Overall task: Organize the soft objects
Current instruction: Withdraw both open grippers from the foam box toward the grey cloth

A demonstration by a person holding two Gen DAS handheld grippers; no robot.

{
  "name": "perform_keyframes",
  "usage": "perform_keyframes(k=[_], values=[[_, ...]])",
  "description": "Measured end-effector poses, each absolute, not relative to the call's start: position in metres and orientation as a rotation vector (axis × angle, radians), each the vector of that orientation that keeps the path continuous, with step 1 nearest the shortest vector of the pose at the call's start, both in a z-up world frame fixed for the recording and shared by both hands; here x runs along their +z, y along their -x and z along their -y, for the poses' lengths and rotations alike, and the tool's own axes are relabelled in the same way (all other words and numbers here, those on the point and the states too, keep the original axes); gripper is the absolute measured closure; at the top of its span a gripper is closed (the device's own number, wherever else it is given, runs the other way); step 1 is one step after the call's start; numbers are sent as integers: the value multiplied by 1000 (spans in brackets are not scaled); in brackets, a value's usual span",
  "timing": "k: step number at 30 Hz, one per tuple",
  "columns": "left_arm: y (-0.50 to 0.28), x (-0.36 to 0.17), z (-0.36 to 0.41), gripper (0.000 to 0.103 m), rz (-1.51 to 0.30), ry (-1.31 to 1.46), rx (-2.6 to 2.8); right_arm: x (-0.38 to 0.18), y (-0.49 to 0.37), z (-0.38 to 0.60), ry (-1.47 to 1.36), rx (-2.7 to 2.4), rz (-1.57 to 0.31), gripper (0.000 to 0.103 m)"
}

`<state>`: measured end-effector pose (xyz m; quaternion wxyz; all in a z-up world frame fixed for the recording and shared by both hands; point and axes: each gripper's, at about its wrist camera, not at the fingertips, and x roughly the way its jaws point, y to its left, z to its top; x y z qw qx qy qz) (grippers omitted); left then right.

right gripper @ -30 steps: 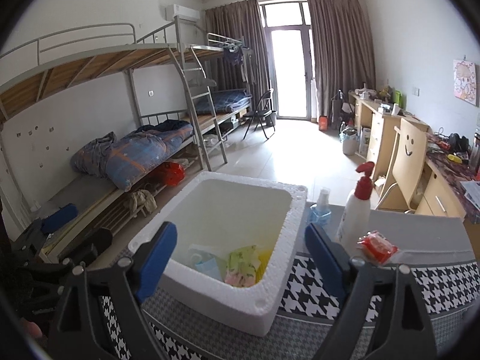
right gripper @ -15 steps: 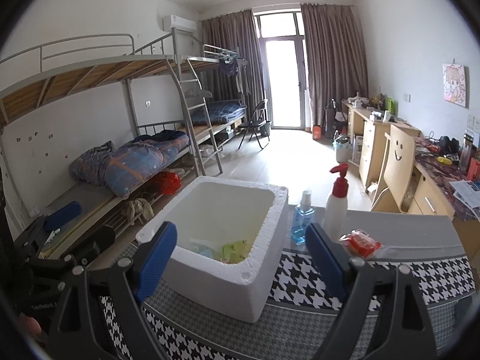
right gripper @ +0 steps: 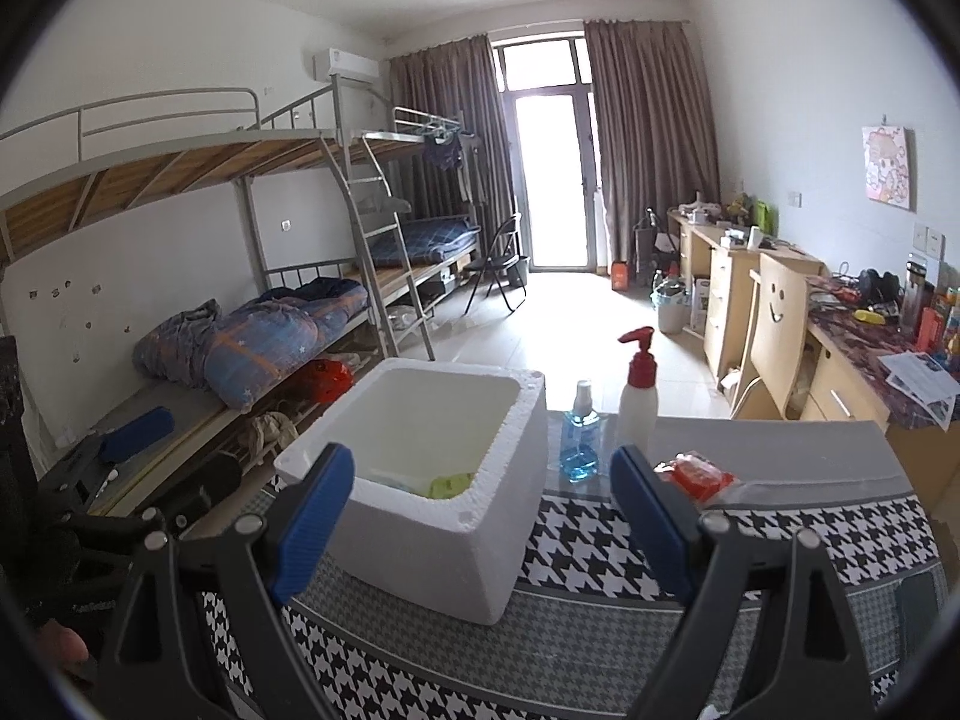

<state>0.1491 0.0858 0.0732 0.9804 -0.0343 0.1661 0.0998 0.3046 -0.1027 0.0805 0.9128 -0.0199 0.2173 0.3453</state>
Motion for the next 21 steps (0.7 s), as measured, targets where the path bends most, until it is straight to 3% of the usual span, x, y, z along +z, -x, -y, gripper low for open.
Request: perform_keyframes(k=[21], values=[[-138,68,-63,1,-320,67,119,70,-287,141,24,657,-413,13]])
